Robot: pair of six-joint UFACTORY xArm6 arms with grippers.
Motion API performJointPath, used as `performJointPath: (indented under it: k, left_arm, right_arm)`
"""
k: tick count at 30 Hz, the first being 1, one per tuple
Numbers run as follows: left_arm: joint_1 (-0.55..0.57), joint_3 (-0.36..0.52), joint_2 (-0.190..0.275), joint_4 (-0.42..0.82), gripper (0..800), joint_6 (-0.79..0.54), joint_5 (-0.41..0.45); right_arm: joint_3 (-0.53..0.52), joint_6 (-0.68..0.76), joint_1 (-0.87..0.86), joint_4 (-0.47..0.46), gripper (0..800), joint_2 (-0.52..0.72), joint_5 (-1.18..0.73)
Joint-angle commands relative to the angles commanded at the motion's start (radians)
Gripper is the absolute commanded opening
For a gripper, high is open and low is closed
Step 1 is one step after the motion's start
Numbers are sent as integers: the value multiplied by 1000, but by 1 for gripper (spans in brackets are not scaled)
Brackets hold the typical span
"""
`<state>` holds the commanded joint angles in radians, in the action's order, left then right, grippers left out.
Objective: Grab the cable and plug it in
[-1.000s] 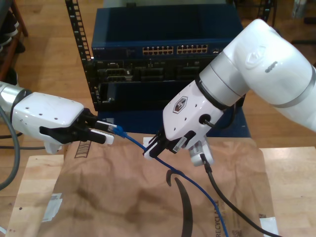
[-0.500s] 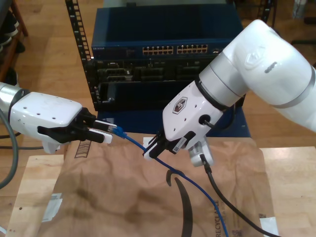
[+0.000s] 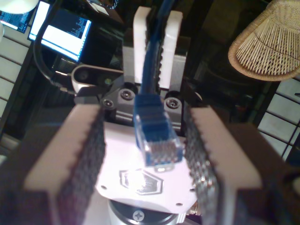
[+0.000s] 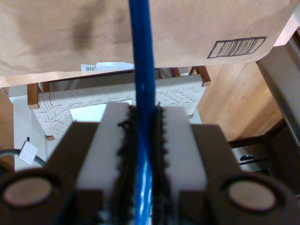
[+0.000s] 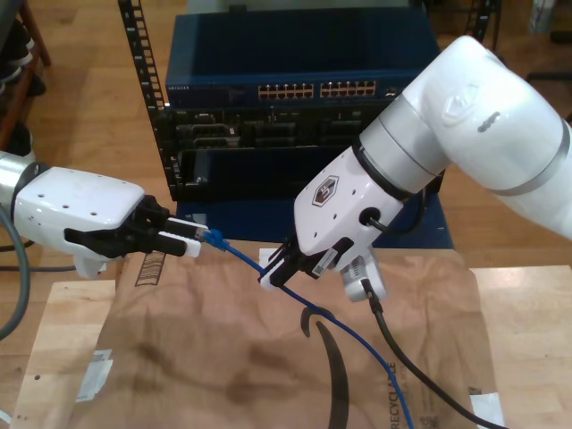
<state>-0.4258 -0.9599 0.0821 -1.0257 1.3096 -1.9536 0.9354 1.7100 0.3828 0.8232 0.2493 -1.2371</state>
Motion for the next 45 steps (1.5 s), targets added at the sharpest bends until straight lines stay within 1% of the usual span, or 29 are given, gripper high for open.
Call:
performJointPath:
  k: [24,36,40,45]
  left_arm:
    - [0,2,-2,-3,232,2,3]
    - [5,5,-2,-26,232,3,5]
    - [5,8,-3,-26,180,0,6]
    - [8,9,-8,-26,178,-3,9]
  right_arm:
    - [2,0,3,2,14,-5,0]
    - [3,0,2,2,14,-5,0]
    - [3,0,2,2,14,-5,0]
    - [2,0,2,2,14,-5,0]
